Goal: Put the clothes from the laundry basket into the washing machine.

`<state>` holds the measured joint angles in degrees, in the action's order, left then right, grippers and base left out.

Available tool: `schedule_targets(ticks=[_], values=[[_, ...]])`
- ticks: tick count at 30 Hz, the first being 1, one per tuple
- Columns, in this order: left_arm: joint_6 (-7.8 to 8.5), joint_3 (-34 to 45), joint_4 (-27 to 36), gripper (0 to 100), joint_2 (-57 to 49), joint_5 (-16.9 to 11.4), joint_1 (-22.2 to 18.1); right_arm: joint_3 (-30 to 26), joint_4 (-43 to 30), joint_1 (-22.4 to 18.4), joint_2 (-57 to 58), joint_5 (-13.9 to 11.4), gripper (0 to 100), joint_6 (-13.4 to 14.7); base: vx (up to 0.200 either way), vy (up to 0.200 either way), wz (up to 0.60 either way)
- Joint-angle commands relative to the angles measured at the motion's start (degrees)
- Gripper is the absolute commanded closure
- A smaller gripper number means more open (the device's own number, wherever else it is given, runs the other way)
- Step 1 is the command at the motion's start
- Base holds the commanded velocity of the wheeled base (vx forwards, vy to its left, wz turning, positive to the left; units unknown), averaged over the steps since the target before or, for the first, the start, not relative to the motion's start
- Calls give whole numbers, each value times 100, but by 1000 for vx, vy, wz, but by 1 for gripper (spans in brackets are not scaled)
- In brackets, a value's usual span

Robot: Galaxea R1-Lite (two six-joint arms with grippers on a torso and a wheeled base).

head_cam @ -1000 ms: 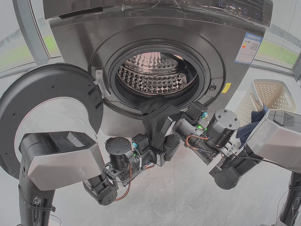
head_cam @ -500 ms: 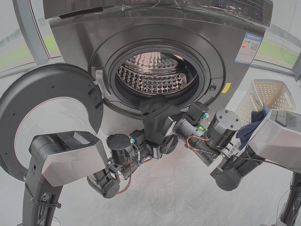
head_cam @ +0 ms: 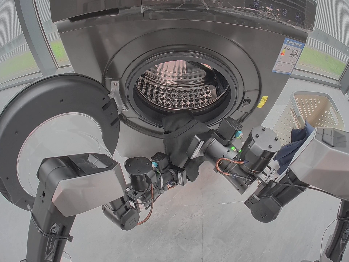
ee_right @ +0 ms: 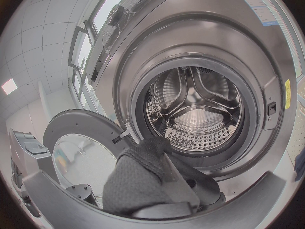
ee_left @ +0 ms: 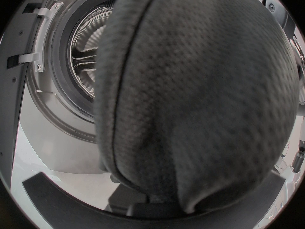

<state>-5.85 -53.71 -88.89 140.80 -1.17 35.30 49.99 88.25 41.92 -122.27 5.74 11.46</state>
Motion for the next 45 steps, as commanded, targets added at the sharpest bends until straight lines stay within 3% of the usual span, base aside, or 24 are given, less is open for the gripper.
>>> schedule_targets(ticks=[1,14,22,36,37,41,45], values=[[-4,27,4,100,0,3,-32,2,8,-44,46,-3,100,5,0,0,0],[-56,309,4,100,-923,143,-103,-244,8,-650,54,-3,100,14,0,0,0],[-92,783,4,100,-1512,143,-85,-464,17,-589,-16,-3,100,14,0,0,0],[-100,845,4,100,-1591,152,-94,-535,17,-439,-25,-3,100,23,0,0,0],[-100,854,4,100,-1591,161,-94,-552,17,-431,-25,-3,0,23,0,0,0],[-180,880,4,100,-1652,240,-103,-807,17,-395,10,-20,0,5,0,0,0],[-285,1135,4,100,-1960,354,-103,-1466,8,-281,256,-152,0,-135,0,0,0]])
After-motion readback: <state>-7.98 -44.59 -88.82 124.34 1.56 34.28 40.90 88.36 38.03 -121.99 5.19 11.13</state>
